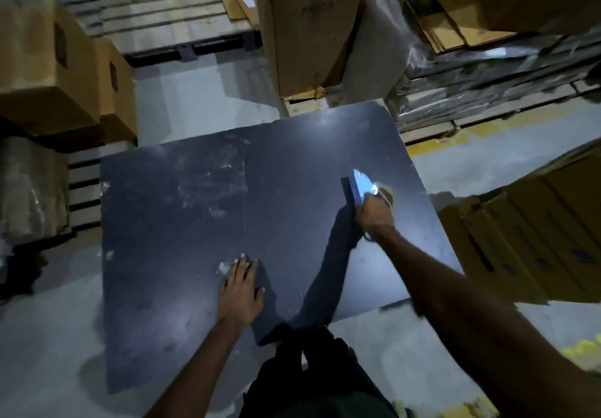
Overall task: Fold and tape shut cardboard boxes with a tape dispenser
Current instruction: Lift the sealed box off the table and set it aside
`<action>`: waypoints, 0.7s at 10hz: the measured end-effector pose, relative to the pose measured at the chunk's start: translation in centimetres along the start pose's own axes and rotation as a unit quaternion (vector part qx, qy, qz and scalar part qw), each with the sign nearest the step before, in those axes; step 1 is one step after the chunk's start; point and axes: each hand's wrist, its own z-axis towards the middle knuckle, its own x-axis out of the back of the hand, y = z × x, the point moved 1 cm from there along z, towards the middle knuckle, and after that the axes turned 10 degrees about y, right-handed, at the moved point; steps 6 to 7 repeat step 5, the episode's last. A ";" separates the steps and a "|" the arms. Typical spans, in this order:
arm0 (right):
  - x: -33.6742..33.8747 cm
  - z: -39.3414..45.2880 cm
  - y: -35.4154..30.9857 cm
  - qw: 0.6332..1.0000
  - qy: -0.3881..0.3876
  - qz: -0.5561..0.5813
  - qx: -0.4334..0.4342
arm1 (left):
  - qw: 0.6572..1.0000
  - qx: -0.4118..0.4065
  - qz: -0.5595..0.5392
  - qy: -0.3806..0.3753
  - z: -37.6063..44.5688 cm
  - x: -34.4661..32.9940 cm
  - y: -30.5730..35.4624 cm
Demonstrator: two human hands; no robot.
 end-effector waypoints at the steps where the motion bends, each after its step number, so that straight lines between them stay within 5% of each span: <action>1: -0.1 7.1 -2.2 1.000 0.005 -0.005 0.012 | 1.000 0.019 0.003 0.023 1.1 -0.3 -0.2; 3: 0.1 14.4 -4.9 1.000 0.019 -0.020 0.014 | 0.996 0.076 0.046 -0.014 2.4 -0.3 0.5; 5: 2.8 10.0 -6.6 0.988 0.090 -0.067 0.104 | 0.992 0.109 0.045 -0.033 4.4 6.3 4.8; 7: 2.8 10.0 -6.6 0.988 0.090 -0.067 0.104 | 0.992 0.109 0.045 -0.033 4.4 6.3 4.8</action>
